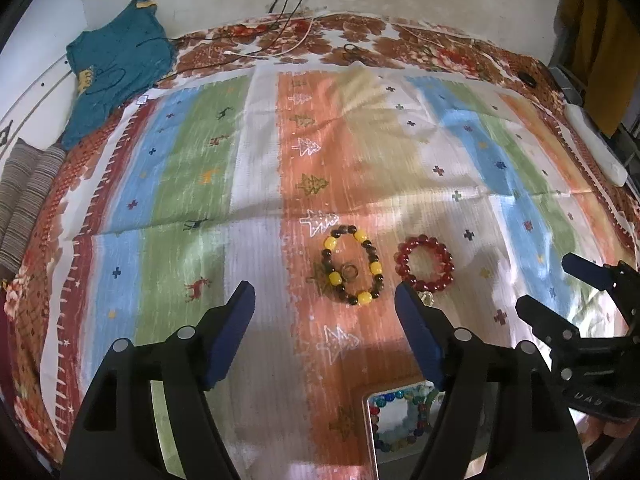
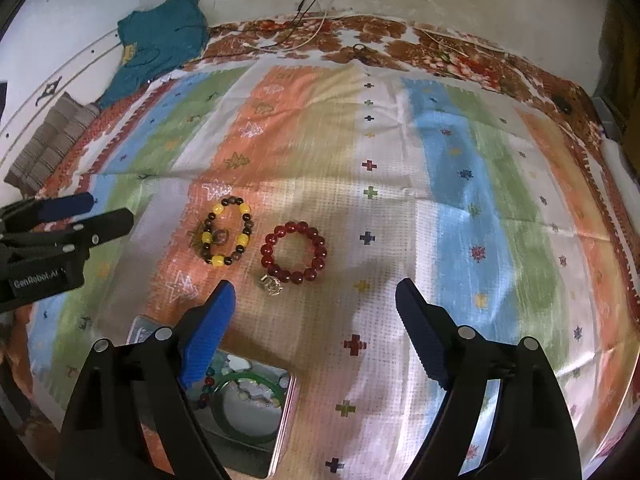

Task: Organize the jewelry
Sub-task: 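Move both open tools to the yellow-black bracelet and red bead bracelet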

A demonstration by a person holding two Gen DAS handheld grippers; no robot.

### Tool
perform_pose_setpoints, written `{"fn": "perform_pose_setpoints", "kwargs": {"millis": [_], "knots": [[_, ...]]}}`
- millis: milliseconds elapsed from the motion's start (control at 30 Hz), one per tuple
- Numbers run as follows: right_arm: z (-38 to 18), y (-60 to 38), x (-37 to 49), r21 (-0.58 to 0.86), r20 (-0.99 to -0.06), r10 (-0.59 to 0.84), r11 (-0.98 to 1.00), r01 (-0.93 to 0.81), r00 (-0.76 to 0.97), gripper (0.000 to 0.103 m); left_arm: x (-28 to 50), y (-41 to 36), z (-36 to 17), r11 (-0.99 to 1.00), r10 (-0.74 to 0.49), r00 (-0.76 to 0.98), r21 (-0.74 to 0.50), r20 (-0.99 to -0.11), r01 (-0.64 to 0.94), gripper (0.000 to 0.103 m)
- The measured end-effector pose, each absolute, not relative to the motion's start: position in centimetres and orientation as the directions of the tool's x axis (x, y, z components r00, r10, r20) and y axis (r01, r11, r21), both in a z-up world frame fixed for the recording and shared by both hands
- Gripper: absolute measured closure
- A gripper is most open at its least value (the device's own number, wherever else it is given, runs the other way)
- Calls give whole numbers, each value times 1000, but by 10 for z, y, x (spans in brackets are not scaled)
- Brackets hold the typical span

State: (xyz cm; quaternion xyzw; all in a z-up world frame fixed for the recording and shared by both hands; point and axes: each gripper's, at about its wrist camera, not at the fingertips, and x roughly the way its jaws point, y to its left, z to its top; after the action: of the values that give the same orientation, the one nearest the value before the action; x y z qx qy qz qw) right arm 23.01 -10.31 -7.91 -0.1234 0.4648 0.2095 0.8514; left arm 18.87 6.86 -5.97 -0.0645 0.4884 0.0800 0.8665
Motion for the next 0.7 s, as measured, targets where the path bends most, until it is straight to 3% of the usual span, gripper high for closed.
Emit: {"fn": "perform_pose_setpoints", "kwargs": {"millis": [700], "knots": [[-114,-87,267,19,-883,232,887,-462,408,20,223,82,-92,978,70,443,-25,-894,-205,31]]}}
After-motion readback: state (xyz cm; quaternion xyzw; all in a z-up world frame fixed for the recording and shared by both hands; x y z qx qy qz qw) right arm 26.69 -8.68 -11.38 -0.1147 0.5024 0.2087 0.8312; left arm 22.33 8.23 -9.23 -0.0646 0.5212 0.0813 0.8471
